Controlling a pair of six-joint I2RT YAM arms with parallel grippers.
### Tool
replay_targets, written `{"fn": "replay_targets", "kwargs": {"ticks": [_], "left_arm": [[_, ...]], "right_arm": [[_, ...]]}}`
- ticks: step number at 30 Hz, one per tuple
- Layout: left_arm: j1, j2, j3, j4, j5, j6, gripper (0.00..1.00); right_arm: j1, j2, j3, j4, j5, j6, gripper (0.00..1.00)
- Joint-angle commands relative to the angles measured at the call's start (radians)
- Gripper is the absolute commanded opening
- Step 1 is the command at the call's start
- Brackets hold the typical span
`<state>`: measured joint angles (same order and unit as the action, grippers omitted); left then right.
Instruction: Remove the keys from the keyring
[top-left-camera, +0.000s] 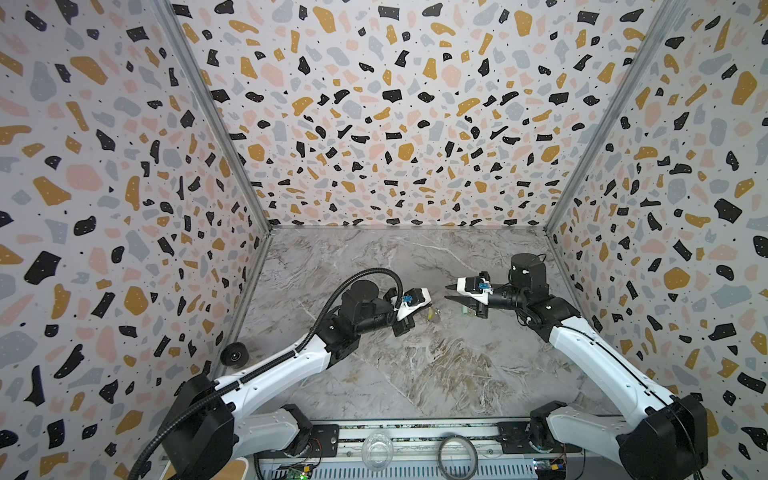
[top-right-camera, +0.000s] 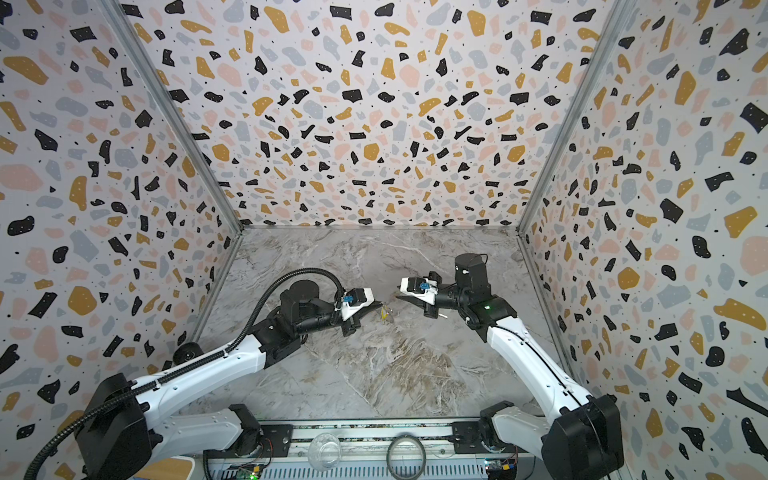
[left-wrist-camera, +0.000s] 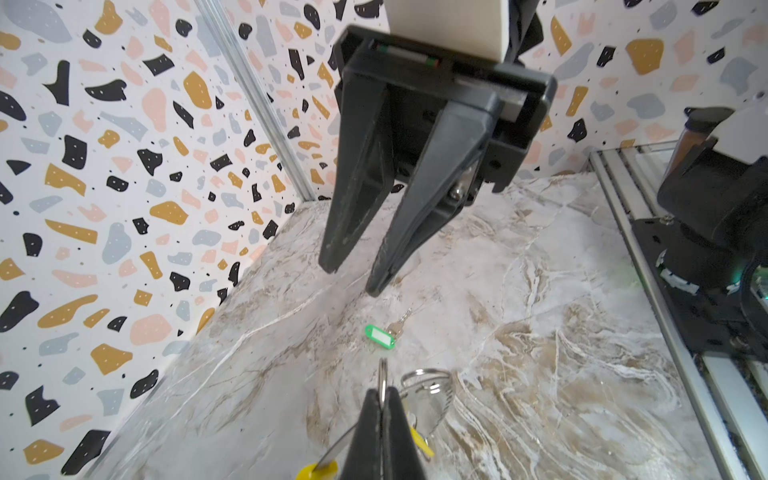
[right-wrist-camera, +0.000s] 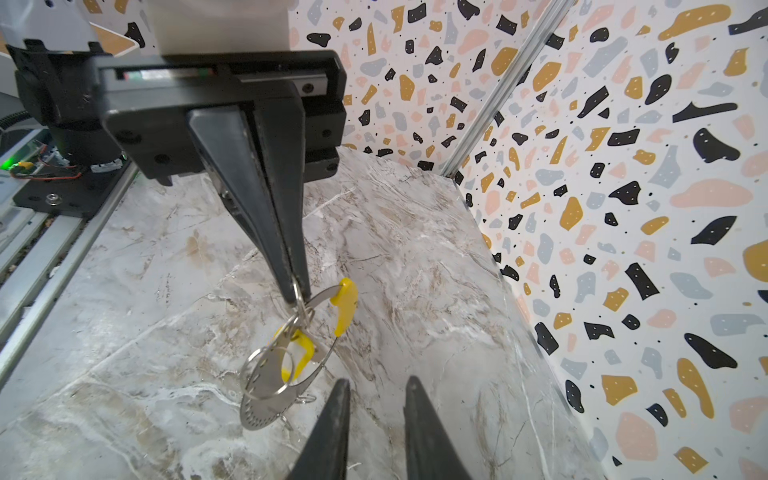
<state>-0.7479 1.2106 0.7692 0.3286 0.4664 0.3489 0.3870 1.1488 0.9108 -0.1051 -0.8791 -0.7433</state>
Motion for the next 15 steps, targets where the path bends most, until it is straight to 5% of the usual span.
{"fn": "replay_targets", "kwargs": {"ticks": [1,15], "left_arm": [[0.001,0.009,-0.007,0.145,0.069,-0.058,0.00],[0.003,0.034,-0.029,0.273,0.138,-0.147,0.00]], "right_arm": [[0.002,-0.010,-0.005,-0.033,-0.063,0.031,0.25],[0.042,-0.029,-0.015,-0.015,-0.131,0.081,0.20]]}}
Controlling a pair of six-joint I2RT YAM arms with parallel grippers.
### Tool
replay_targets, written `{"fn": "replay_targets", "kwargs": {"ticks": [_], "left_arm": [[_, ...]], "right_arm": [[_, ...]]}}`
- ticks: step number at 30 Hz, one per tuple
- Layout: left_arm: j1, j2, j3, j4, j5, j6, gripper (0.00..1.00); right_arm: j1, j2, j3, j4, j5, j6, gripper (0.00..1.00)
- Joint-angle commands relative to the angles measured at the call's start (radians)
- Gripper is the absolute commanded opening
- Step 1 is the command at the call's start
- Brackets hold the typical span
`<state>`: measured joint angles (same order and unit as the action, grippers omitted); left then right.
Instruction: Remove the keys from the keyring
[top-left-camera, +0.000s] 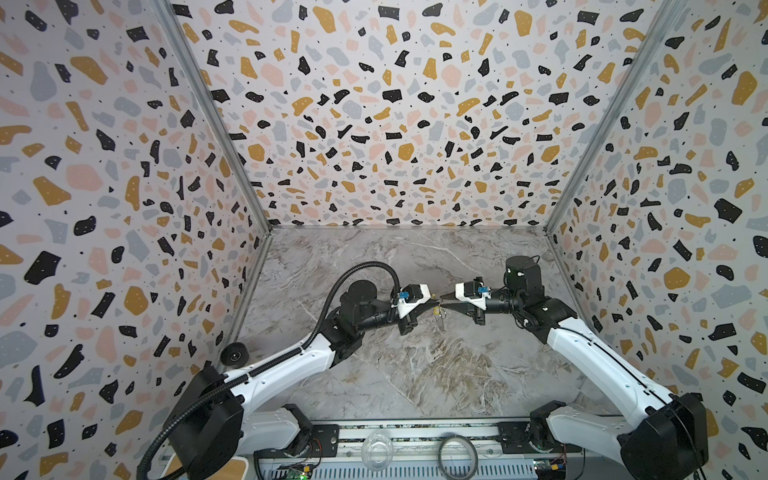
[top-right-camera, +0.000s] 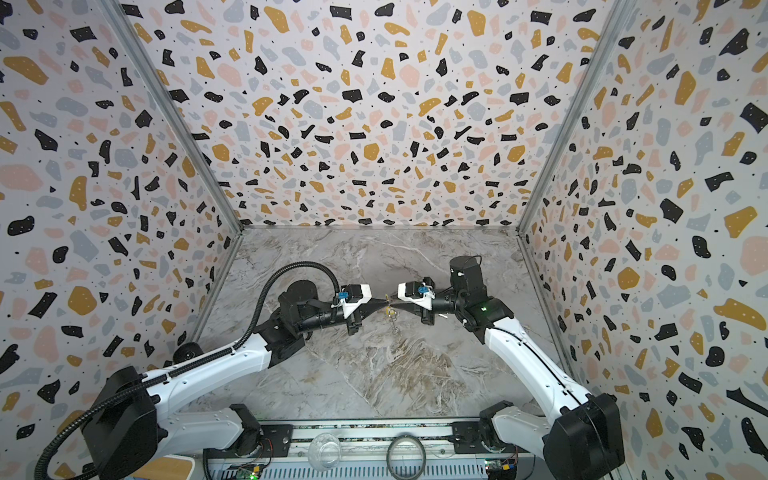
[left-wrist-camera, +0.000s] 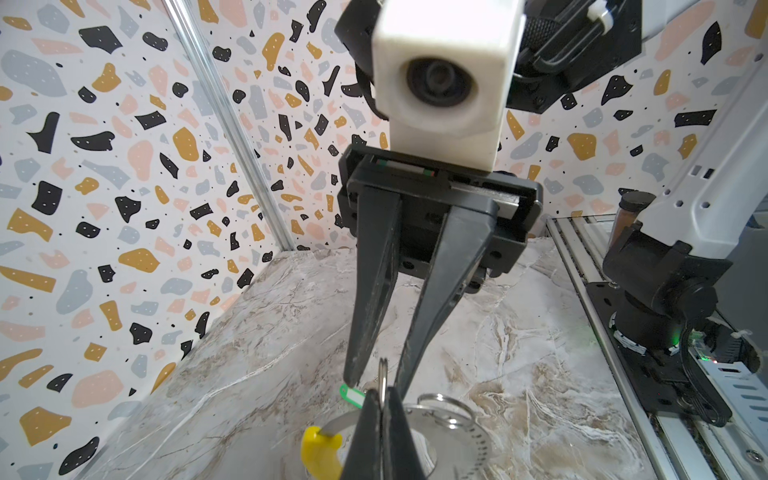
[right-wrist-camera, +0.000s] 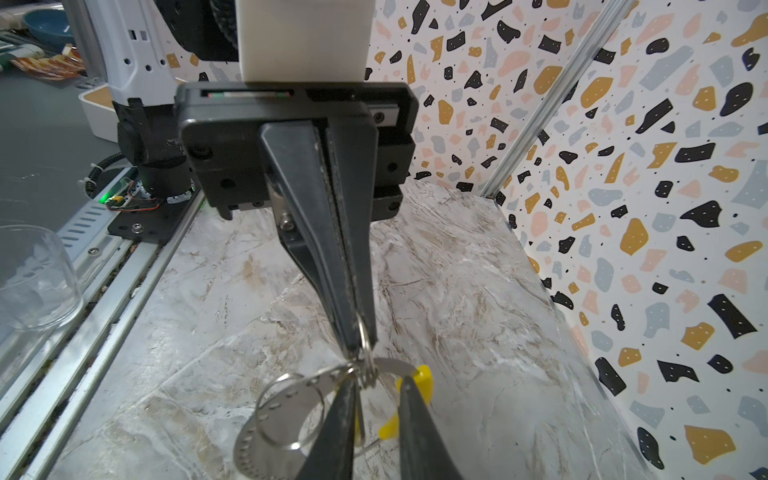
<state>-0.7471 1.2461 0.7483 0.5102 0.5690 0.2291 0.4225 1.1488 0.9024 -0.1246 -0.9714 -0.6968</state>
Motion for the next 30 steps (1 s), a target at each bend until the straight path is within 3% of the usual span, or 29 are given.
{"fn": "replay_targets", "kwargs": {"ticks": [1,7,15,30], "left_arm": [[0.002,-0.002,-0.009,0.092,0.037,-0.029,0.00],[0.002,-0.008,-0.017,0.087,0.040,-0.032,0.00],[0.002,-0.013,-0.016,0.080,0.038,-0.027,0.00],[0.002,-0.013,0.006,0.017,0.039,0.009,0.00]], "right_arm": [[0.007,-0.032,-0.009,0.013,-0.044,0.040,0.19],[0.007,-0.044,-0.017,0.037,-0.047,0.061,0.17],[0.008,-0.063,-0.026,0.040,-0.044,0.064,0.22],[0.014,-0.058,-0.033,0.063,-0.046,0.075,0.06]]}}
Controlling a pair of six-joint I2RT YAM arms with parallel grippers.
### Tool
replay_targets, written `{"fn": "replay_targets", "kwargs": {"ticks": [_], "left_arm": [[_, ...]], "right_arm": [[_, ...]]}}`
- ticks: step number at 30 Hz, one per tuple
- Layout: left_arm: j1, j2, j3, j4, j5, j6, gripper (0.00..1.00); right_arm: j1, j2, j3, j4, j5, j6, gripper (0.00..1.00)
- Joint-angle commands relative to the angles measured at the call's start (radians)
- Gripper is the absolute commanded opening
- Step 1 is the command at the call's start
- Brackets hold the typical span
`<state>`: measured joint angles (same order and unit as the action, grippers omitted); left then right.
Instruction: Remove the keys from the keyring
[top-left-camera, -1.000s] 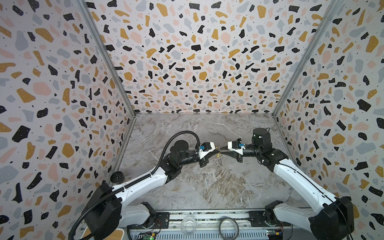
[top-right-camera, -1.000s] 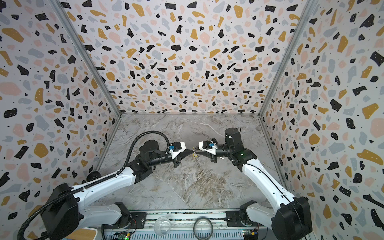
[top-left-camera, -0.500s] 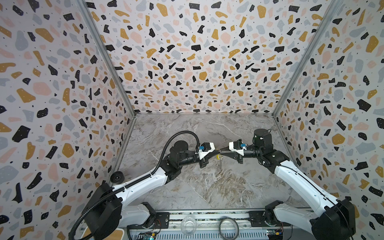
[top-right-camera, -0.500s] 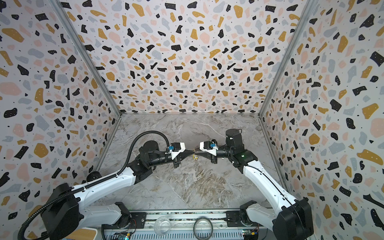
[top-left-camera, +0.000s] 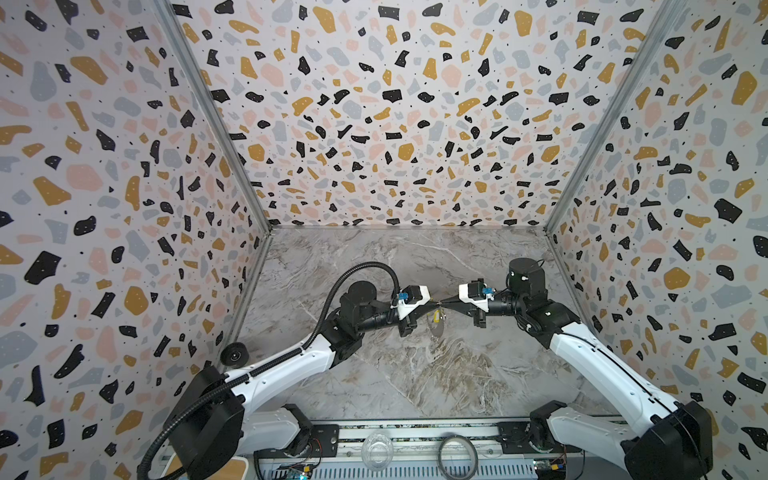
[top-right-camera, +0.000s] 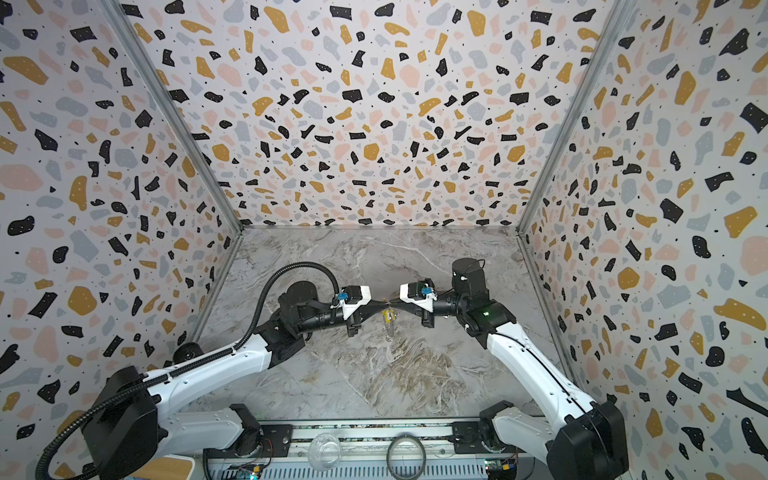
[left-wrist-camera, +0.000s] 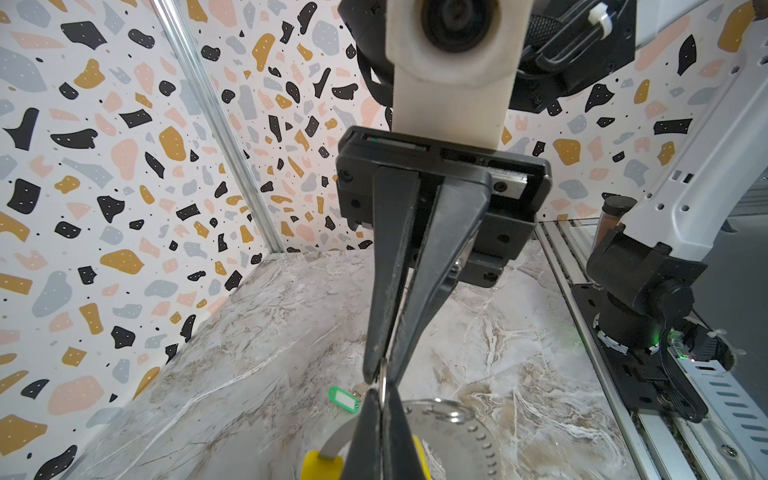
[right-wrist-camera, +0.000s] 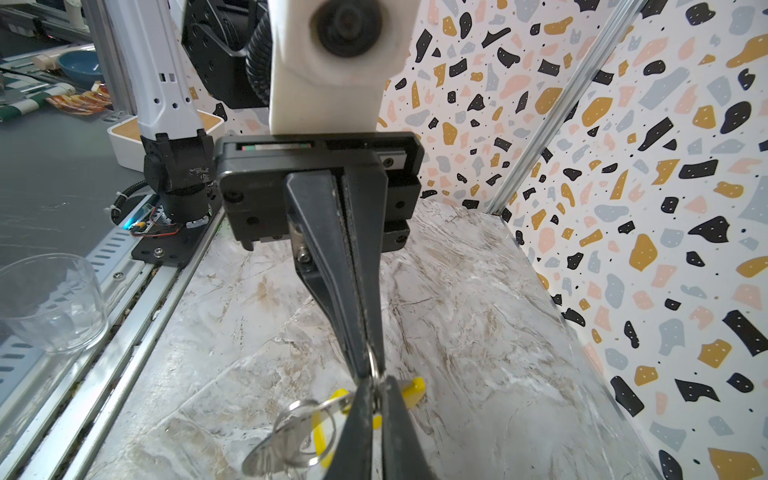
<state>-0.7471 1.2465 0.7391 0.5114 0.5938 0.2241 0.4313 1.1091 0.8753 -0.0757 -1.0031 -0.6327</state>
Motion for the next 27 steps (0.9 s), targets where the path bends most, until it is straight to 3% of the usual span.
{"fn": "replay_targets", "kwargs": {"ticks": [1,3,4,8,12,19,27], "left_arm": [[0.003,-0.013,0.019,0.005,0.011,0.021,0.00],[0.003,-0.015,0.037,-0.043,-0.003,0.051,0.00],[0.002,-0.018,0.053,-0.083,-0.015,0.074,0.12],[0.002,-0.042,0.117,-0.286,-0.102,0.201,0.33],[0.002,-0.074,0.136,-0.369,-0.184,0.275,0.34],[-0.022,-0.056,0.203,-0.478,-0.233,0.351,0.32],[-0.044,-0.031,0.213,-0.467,-0.229,0.362,0.32]], "right_arm": [[0.006,-0.019,-0.004,0.012,-0.012,0.011,0.04],[0.009,-0.019,0.000,0.006,0.003,0.011,0.02],[0.008,-0.017,0.004,-0.005,0.014,0.010,0.02],[0.012,-0.011,0.036,-0.073,0.066,-0.010,0.00],[0.015,0.003,0.069,-0.140,0.099,-0.033,0.00],[0.039,0.050,0.140,-0.261,0.159,-0.080,0.00],[0.058,0.069,0.172,-0.301,0.184,-0.084,0.00]]}}
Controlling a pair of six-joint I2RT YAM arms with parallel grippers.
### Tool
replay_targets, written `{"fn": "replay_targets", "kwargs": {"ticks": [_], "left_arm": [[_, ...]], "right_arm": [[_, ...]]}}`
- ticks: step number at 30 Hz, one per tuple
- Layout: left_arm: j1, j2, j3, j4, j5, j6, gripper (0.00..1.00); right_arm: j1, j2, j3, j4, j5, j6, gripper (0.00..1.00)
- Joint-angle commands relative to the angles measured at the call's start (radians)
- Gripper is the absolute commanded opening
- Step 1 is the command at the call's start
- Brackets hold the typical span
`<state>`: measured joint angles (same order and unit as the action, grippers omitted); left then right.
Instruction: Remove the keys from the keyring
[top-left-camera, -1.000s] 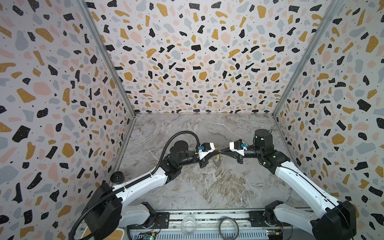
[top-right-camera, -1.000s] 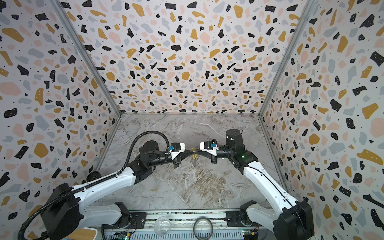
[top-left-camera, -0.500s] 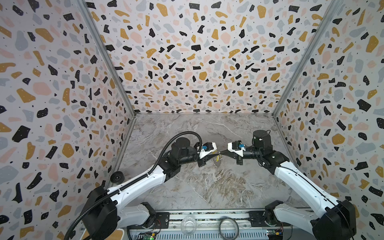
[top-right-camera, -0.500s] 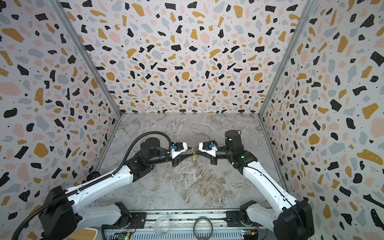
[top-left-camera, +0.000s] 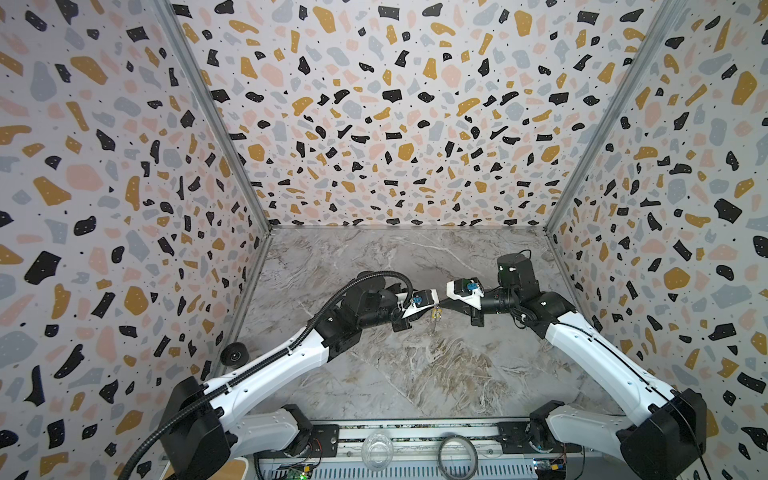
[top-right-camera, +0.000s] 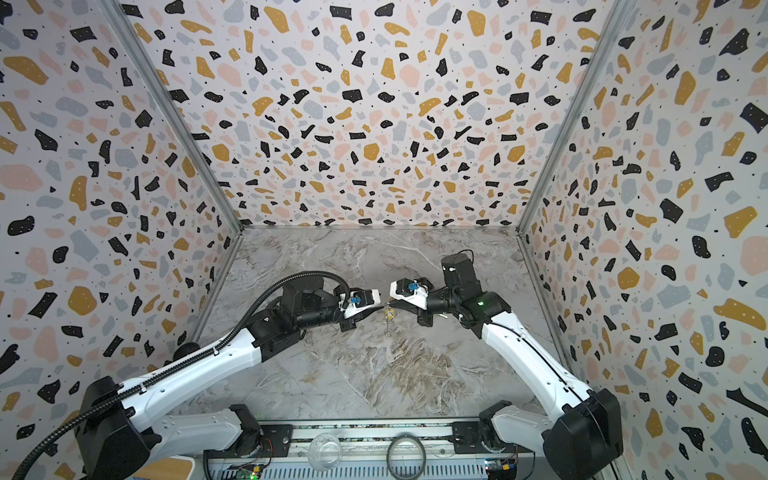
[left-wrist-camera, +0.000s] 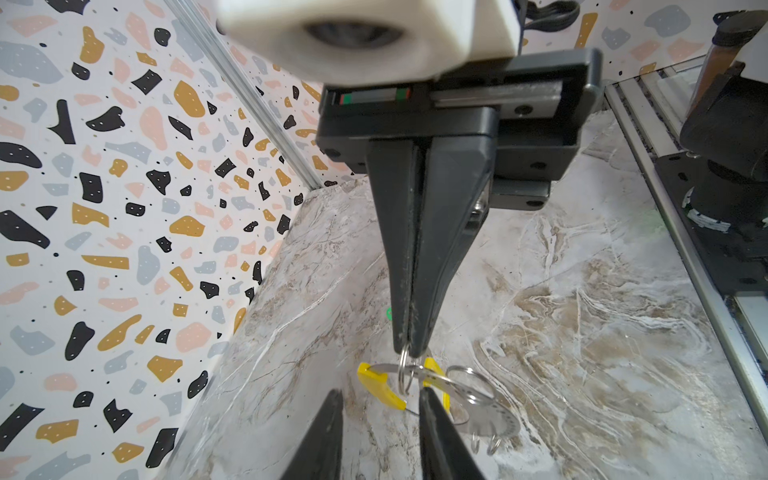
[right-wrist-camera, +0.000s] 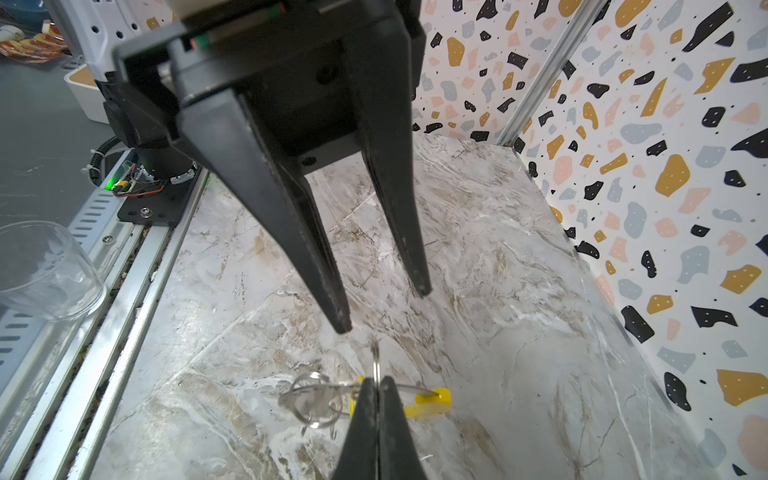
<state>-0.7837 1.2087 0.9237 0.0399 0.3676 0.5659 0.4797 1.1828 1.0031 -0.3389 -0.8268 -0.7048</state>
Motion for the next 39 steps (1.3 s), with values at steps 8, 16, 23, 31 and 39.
{"fn": "replay_targets", "kwargs": {"ticks": [8,16,23,31,39], "left_arm": [[-0.017,0.039,0.040,0.002,-0.004,0.015,0.26],[-0.019,0.042,0.037,0.003,0.010,0.011,0.20],[-0.023,0.041,0.034,0.011,0.019,0.006,0.17],[-0.023,0.039,0.027,0.019,0.040,-0.002,0.00],[-0.018,0.025,-0.016,0.117,0.096,-0.097,0.00]], "right_arm": [[0.023,0.006,0.061,-0.057,0.020,-0.014,0.00],[0.032,0.005,0.070,-0.063,0.024,-0.010,0.00],[0.049,0.014,0.081,-0.080,0.045,-0.014,0.00],[0.059,0.011,0.077,-0.071,0.067,-0.017,0.03],[0.028,-0.104,-0.028,0.036,0.197,-0.026,0.28]]}}
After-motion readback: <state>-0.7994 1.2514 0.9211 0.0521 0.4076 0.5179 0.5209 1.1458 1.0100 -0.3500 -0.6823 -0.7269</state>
